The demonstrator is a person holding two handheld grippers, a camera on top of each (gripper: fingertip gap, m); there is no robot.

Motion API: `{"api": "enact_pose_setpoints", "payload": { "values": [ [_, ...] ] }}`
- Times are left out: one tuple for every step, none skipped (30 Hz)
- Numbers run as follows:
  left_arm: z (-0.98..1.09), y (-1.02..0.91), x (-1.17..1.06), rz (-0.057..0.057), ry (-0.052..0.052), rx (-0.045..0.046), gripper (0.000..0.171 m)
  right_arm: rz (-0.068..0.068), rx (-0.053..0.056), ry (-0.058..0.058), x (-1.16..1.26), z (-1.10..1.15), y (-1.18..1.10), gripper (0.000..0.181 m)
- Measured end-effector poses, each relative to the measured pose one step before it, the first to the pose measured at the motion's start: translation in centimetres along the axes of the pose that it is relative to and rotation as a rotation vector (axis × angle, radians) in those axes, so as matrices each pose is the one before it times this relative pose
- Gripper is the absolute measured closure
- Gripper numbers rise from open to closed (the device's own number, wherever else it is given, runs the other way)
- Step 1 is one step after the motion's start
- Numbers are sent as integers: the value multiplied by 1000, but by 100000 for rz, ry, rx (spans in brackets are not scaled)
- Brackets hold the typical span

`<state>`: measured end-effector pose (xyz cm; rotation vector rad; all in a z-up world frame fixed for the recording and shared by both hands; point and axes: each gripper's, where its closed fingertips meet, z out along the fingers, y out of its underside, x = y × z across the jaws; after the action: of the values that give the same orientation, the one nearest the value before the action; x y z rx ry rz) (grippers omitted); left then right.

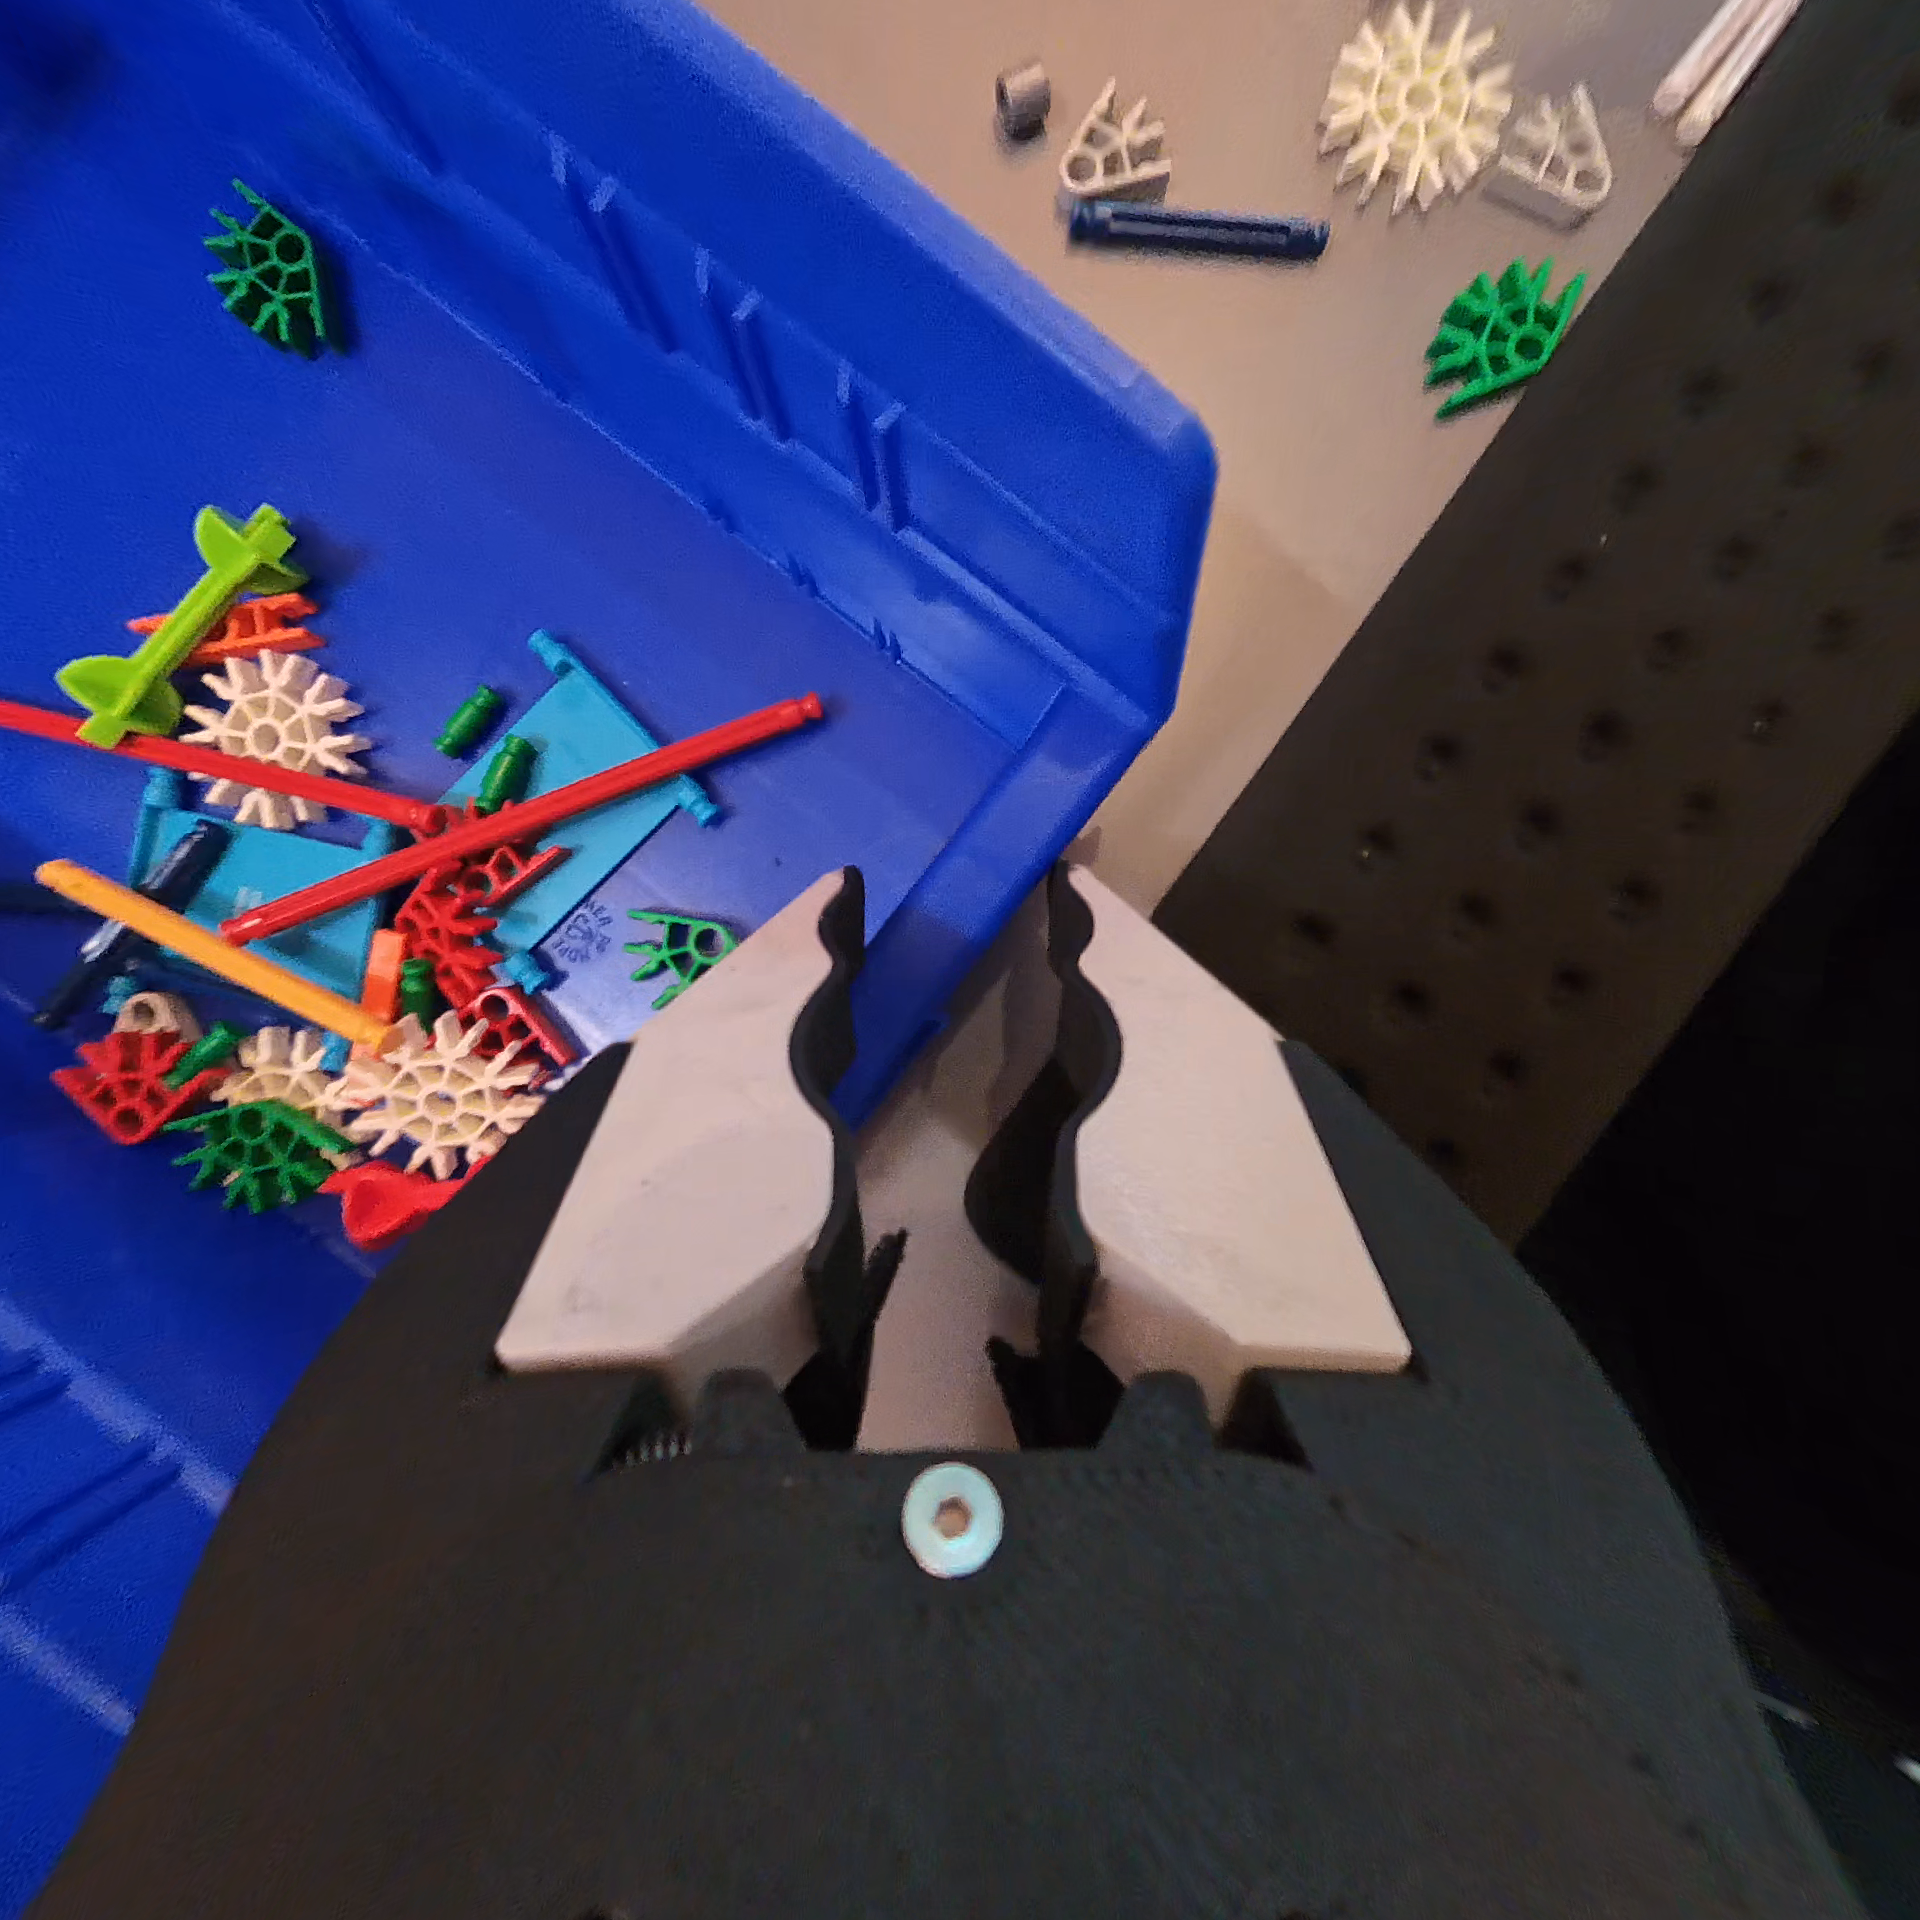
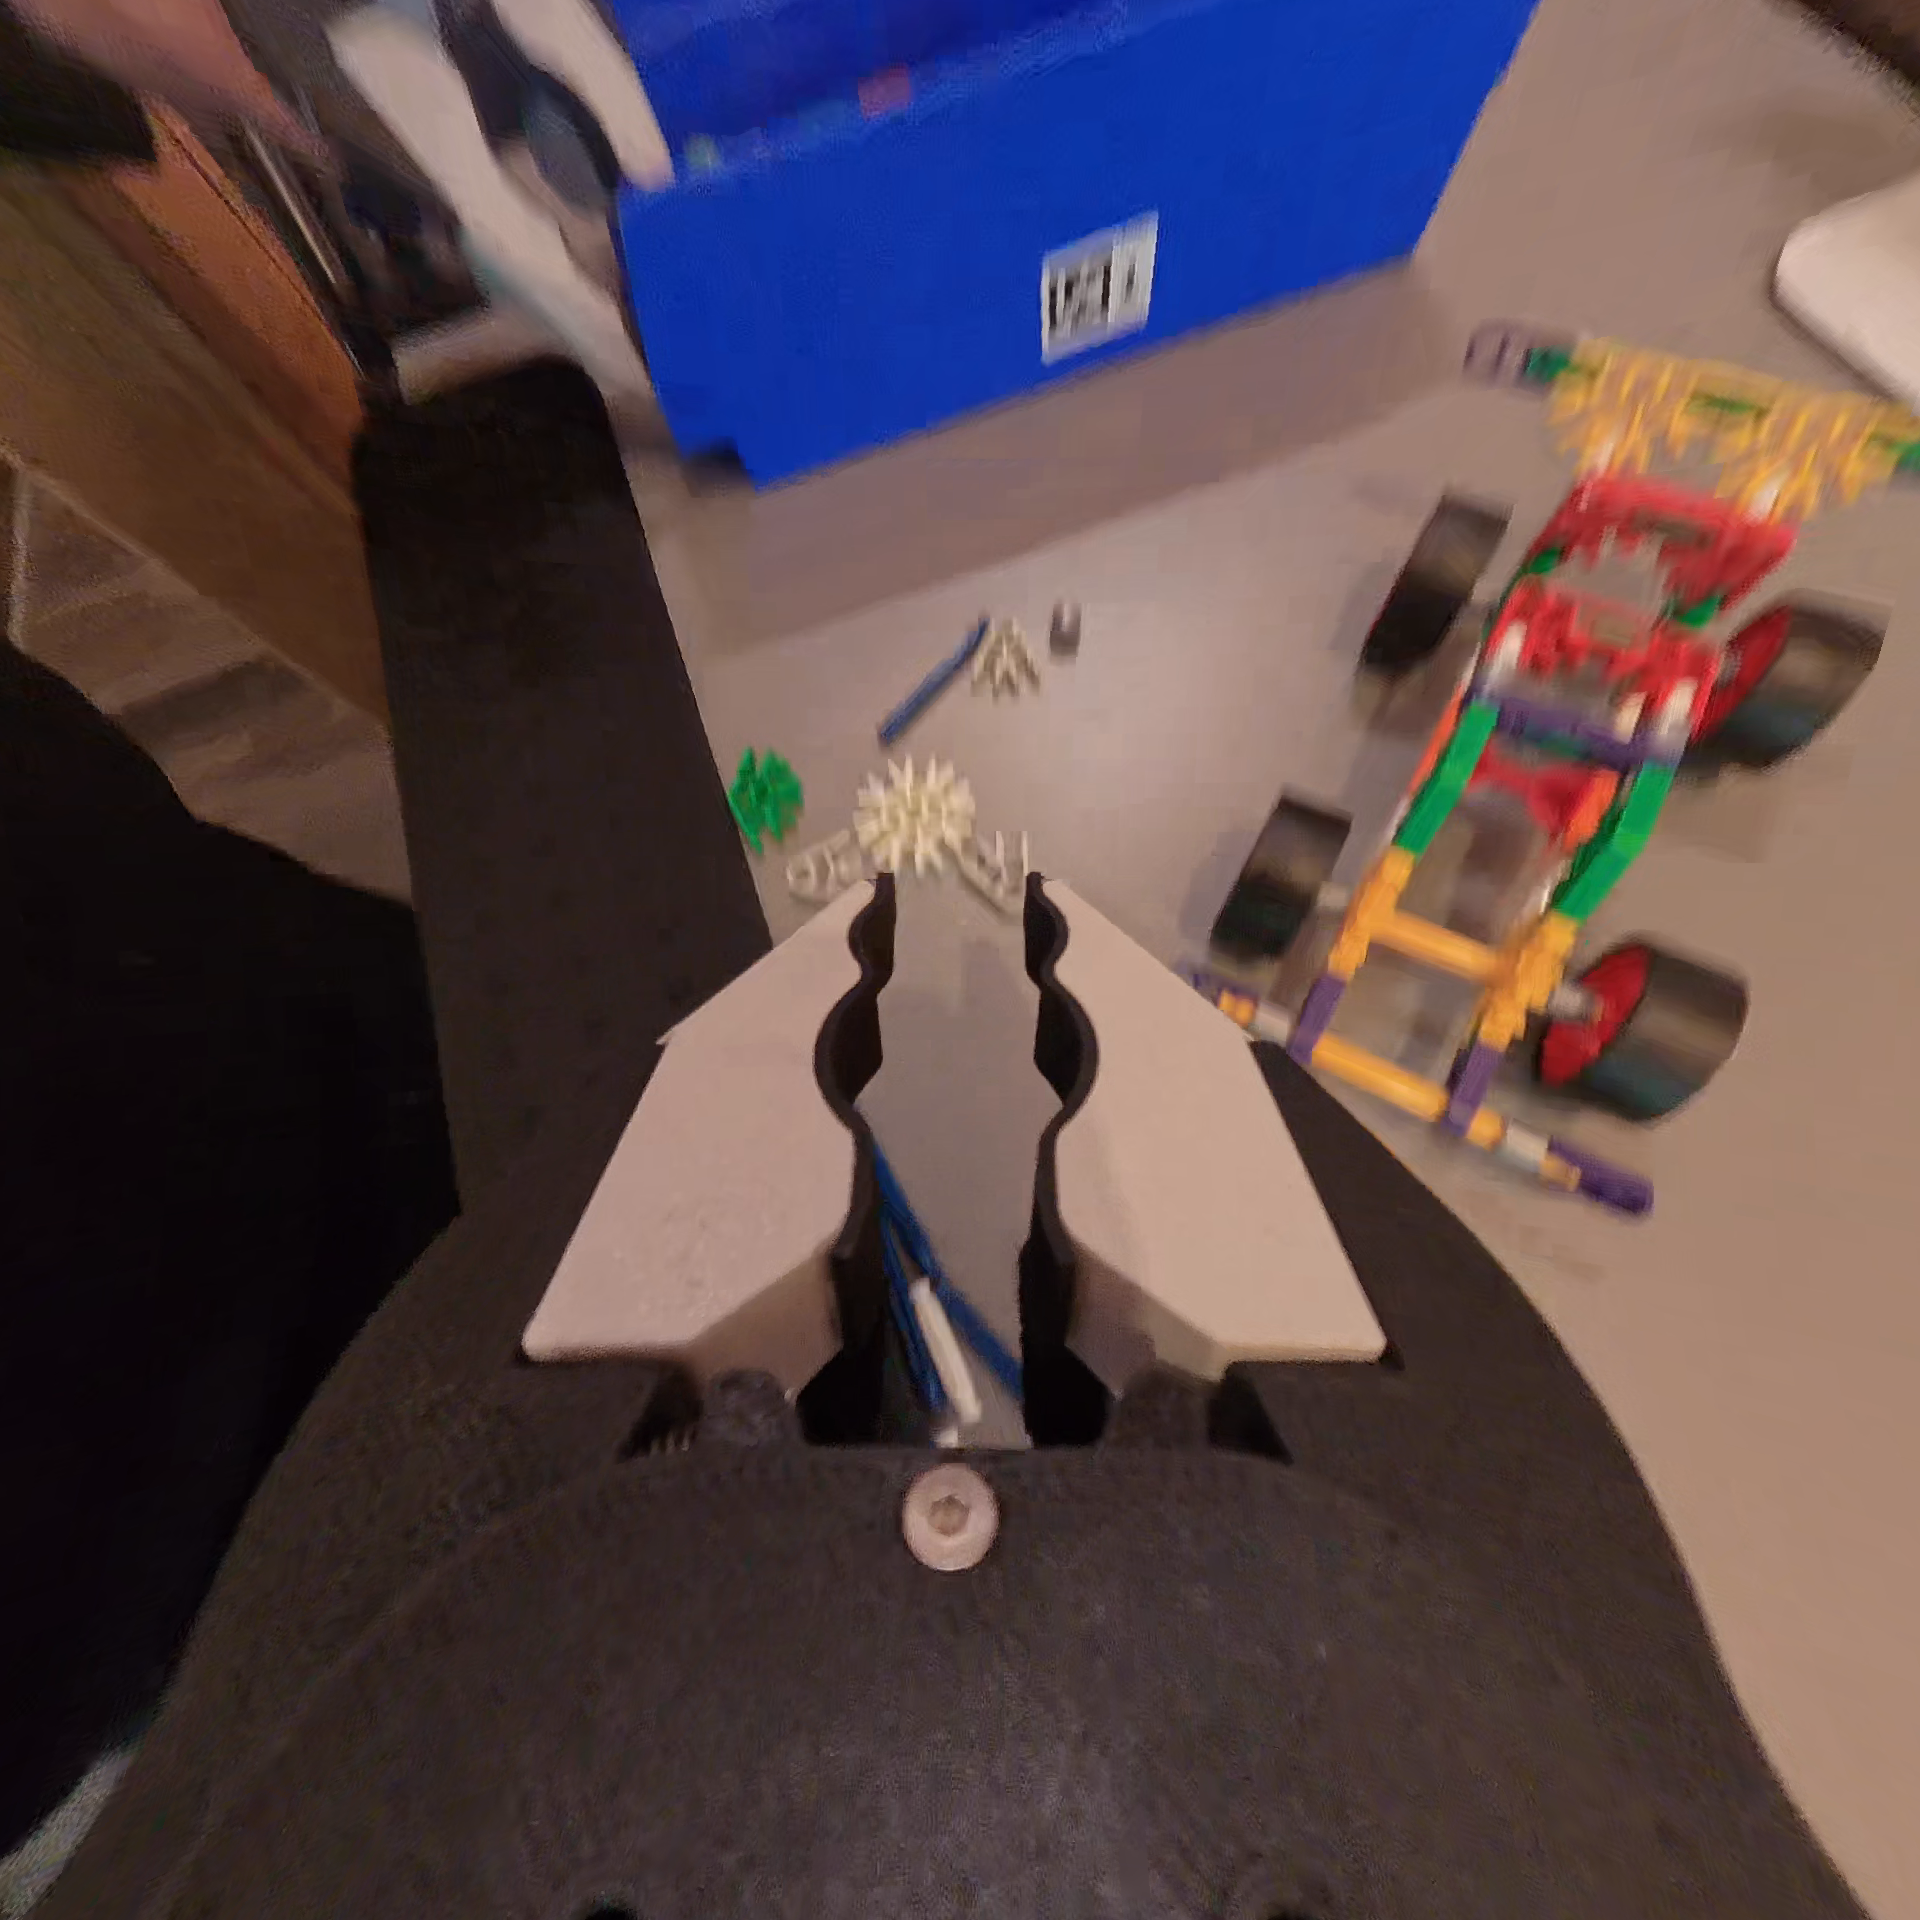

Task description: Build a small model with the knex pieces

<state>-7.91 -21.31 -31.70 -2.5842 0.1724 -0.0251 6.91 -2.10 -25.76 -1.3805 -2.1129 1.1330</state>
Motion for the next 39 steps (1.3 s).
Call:
{"api": "enact_pose_setpoints", "payload": {
  "values": [
    [185,-340,-184,-2467,1015,2362,139,374,-4686,499,-63,-132,1630,157],
    [187,-229,-233,83,-424,395,140,235,-3770,274,-63,26,1310,157],
    [107,-211,-201,1821,-227,-275,141,-403,-2153,-388,-202,141,808,155],
    [130,-197,-363,428,-363,-522,142,-688,-1201,1206,-5,278,340,152],
    [111,-193,-410,771,-140,-239,143,-963,-946,1005,-32,458,29,152],
    [39,-46,-513,2481,-9,-765,144,-1066,-482,-443,-212,685,-212,151],
    [47,23,-746,326,-93,-489,144,-600,-320,166,-26,876,-338,149],
    [23,-1,-795,-1708,482,480,144,-557,-801,977,186,975,-309,152],
    [-80,148,-636,-816,1067,-816,144,-847,-1231,579,213,1035,-216,155],
    [-145,249,-609,96,1,-1681,144,-1447,-1983,173,214,1006,-42,156],
    [-210,299,-697,-413,-2345,-2141,143,-2151,-2611,1360,366,848,94,156],
    [-335,371,-628,-95,-3666,-2668,143,-2190,-1669,1137,317,584,10,155],
    [-507,351,-546,185,-5011,-3003,142,-1437,-654,-820,32,369,-78,154],
    [-637,16,-398,-966,-5528,-1194,140,-360,-597,-1015,39,230,6,154],
    [-904,-781,114,-1285,-3253,3556,138,131,-927,-860,56,158,107,157],
    [-1116,-1269,382,505,-3446,5253,139,-158,-811,-1154,-21,128,135,160],
    [-1039,-1567,884,2598,-1579,5719,140,-433,-395,-1569,-105,138,115,164],
    [-637,-1716,1512,2548,2287,4847,141,-172,-927,-1747,-140,197,209,170],
    [-170,-1888,2090,3643,5581,4717,142,58,-1213,-976,-36,158,238,171],
    [362,-1989,2076,5207,5151,5204,147,-21,-248,-670,-20,45,62,171],
    [980,-1479,1586,4769,3766,1818,148,84,262,-689,-49,-12,-1,171],
    [1433,-862,1365,5478,4296,-1280,146,278,93,-662,-62,-45,34,171],
    [1538,-400,790,7060,2768,-2885,144,212,-7,-561,-71,-47,60,171],
    [1423,-277,202,7535,863,-3014,143,63,139,-167,-57,-49,62,171],
    [1273,-431,322,7071,2771,-1466,142,158,201,-313,-98,-45,56,171],
    [1204,-288,186,6159,2778,-1237,143,159,12,-433,-118,-50,72,171],
    [1201,220,98,5219,2772,-3752,143,-91,-70,-150,-95,-70,90,171],
    [1027,291,565,6522,5067,-4256,145,-38,84,-87,-79,-71,83,171],
    [843,133,393,7210,3291,-2888,147,194,251,-231,-117,-57,90,171],
    [786,175,149,4971,2245,-2241,150,220,288,-23,-104,-63,81,171],
    [773,309,490,1494,5242,-2500,152,286,298,221,-62,-67,101,171],
    [682,411,367,844,4056,-3044,151,438,376,-8,-74,-77,88,171],
    [131,-274,264,728,3600,1253,161,435,432,-158,-94,-66,86,172],
    [64,31,-6,-1872,2101,-954,165,251,333,78,-45,-90,105,172],
    [45,60,289,-2399,3553,-1382,171,251,313,83,-22,-95,108,172],
    [22,25,100,-3281,1979,-894,171,484,562,-123,3,-131,47,172],
    [3,-29,-30,-3111,1355,129,171,689,899,-125,23,-158,-25,172],
    [-13,-19,-15,-2225,1221,649,171,632,813,-163,56,-185,-61,172],
    [-5,-19,2,-3357,1320,785,171,284,469,-246,43,-198,-56,172]
  ]
}}
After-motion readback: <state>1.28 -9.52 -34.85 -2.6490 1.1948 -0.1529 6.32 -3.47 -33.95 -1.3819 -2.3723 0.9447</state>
